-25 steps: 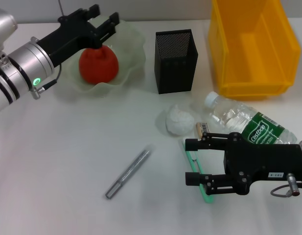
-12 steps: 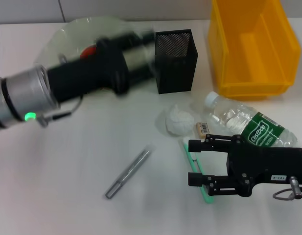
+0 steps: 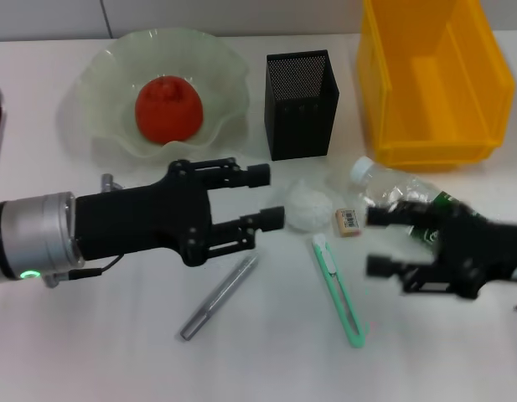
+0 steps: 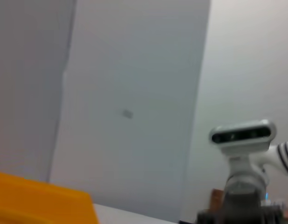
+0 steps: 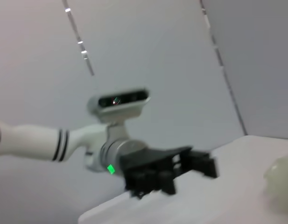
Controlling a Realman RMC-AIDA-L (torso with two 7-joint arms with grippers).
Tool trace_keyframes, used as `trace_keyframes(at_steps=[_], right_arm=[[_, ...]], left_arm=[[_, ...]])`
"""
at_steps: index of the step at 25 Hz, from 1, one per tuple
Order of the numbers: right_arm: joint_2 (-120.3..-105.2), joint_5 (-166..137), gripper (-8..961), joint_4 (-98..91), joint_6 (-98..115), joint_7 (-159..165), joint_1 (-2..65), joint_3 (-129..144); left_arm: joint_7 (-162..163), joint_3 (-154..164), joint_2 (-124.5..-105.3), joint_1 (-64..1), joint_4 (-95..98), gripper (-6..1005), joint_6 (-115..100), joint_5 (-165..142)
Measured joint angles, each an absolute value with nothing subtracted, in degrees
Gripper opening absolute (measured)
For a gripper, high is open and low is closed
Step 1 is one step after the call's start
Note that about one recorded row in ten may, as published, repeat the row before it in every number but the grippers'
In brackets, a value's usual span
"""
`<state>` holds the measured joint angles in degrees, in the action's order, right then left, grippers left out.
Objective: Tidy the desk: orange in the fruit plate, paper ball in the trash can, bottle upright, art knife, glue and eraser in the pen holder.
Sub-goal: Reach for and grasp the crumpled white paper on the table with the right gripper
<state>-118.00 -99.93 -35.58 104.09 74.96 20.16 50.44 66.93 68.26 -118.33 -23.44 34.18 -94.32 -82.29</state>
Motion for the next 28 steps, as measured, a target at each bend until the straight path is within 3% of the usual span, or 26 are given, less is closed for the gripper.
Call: trace_keyframes(at_steps=[6,11,12,13,14,16,17,22,28], right_arm=[[-116.51,-101.6,760,-53.5,108.1,97.4,19.0,43.9],[-114.81,-108.4,761,-66.3,110.9,114.8,22.1,38.6],[-113.64,-113.1,761,-69.4,111.7,121.4,24.3,37.7],[-113.64,-113.1,761,-69.4,111.7,121.4,24.3,37.7],[-111.96,-119.2,761,-71.9,113.2,126.9,27.6,36.2],[-111.13,-122.2,761,-72.6,114.6,129.0,29.5,35.2],[-109.56,-127.0,761,-73.0,118.3,131.5,33.5,33.7],[-108.38,-134.5,761,-72.8,122.9,134.9,38.8,34.3],[-108.96,-135.8,760,-72.7,122.4,135.0,39.3,37.3]], left_arm=[[66.4,68.0,-118.35,-23.1,34.0,557,-91.4,-82.5],[66.3,68.5,-118.49,-23.7,33.9,557,-88.7,-83.8],[66.3,68.5,-118.53,-23.9,33.9,557,-88.2,-84.0],[66.3,68.5,-118.53,-23.9,33.9,557,-88.2,-84.0],[66.3,68.6,-118.55,-24.1,33.6,557,-87.3,-84.1],[66.3,68.6,-118.59,-24.3,33.5,557,-86.7,-84.1],[66.3,68.6,-118.59,-24.3,33.5,557,-86.7,-84.1],[66.2,70.2,-118.72,-24.9,33.4,558,-85.4,-84.2],[66.2,70.8,-118.84,-24.9,32.9,558,-84.3,-84.1]])
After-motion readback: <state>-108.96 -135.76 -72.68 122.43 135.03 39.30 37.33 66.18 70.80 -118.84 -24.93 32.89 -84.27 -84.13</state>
